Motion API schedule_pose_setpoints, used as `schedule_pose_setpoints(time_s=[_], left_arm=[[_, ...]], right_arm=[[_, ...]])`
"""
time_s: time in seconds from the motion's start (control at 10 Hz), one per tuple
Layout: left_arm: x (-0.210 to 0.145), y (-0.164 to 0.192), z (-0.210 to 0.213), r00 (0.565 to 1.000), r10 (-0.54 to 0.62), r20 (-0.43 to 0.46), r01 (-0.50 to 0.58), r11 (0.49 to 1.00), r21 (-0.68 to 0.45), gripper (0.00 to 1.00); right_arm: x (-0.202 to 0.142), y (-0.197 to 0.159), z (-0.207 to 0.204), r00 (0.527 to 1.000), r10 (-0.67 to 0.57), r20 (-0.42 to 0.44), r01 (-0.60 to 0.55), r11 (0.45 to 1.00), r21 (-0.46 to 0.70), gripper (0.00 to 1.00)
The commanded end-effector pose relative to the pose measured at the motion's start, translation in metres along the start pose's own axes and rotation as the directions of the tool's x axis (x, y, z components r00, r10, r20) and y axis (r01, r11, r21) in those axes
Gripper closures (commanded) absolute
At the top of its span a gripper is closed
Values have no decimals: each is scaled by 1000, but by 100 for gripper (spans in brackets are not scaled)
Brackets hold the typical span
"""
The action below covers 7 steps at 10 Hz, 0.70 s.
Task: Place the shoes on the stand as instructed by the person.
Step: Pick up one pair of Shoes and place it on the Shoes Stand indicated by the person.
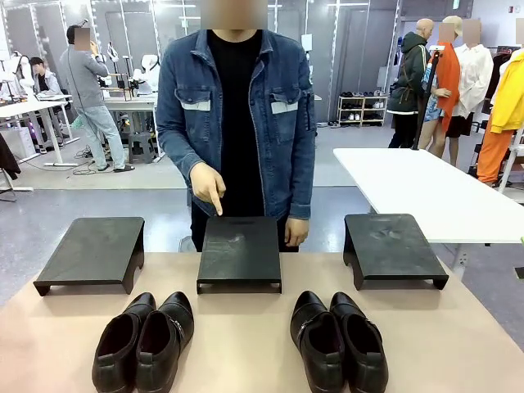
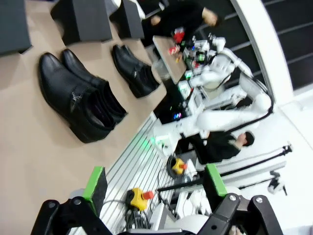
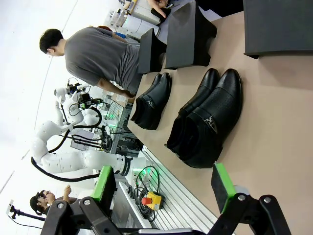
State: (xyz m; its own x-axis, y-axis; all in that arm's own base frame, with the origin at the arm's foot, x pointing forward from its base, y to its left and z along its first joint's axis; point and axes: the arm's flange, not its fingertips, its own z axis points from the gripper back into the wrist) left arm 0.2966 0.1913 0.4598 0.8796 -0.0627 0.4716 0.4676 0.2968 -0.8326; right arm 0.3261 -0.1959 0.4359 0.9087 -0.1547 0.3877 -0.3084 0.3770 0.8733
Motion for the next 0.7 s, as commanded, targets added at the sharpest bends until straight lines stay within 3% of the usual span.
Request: schedule_pose_setpoints(time_s=[0.0,0.1,0.3,0.4,0.6], left_arm=[[15,-56,-34,991,-2,-134,15,996,92,0],[23,-81,-58,981,32,-191,0,986,164,0],[31,-128,-125,953,129,-274,1,904,427,0],[35,-143,-156,944,140,-300,28,869,494,0],[44,-159,-215,945,151,-290,77,759,647,0]], right_arm=[[0,1,0,1000,5,3,-5,1000,11,0],[0,1,0,1000,5,3,-5,1000,11,0],[0,1,0,1000,5,3,-5,1000,11,0],[0,1,0,1000,5,3,-5,1000,11,0],[0,1,0,1000,5,3,-5,1000,11,0]])
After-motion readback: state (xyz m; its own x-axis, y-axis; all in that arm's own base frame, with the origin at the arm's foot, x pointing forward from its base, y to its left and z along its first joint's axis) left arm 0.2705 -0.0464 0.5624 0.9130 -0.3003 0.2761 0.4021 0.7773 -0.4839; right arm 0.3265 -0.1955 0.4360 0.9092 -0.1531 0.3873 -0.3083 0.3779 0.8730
